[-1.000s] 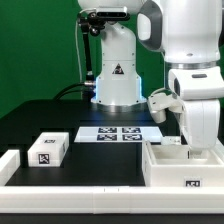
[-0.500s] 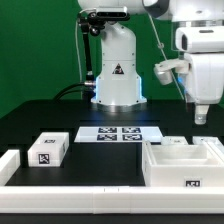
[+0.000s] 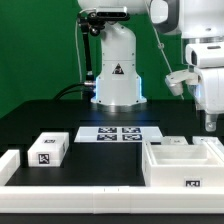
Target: Assemble cabinet
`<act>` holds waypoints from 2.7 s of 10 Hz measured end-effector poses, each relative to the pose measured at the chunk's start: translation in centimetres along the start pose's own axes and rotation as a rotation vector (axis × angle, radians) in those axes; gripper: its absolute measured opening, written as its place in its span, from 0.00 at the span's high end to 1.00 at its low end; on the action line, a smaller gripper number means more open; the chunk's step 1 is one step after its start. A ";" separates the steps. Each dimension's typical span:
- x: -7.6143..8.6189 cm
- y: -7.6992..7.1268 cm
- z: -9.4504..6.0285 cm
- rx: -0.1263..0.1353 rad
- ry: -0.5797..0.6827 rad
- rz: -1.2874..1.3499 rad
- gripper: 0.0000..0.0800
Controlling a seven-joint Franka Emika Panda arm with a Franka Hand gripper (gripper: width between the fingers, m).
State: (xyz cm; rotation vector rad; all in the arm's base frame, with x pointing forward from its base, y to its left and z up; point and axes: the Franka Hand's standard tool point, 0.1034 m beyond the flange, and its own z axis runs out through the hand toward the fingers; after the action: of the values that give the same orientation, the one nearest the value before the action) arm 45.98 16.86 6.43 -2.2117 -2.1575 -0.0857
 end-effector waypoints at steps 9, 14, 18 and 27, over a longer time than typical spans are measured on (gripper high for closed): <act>1.3 -1.3 4.7 0.034 0.048 0.040 0.19; 1.1 -1.3 4.8 0.037 0.047 0.043 0.69; 1.0 -1.5 4.8 0.042 0.045 0.043 0.93; -3.5 -1.2 -1.9 0.032 -0.051 -0.001 0.92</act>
Offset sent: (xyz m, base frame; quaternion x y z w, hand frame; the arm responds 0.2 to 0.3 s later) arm -0.0029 0.0141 -0.0235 -0.0185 0.0266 0.0197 0.9993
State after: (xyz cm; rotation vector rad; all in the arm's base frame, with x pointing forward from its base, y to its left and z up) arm 44.70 13.31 8.06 -2.2190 -2.1702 0.0048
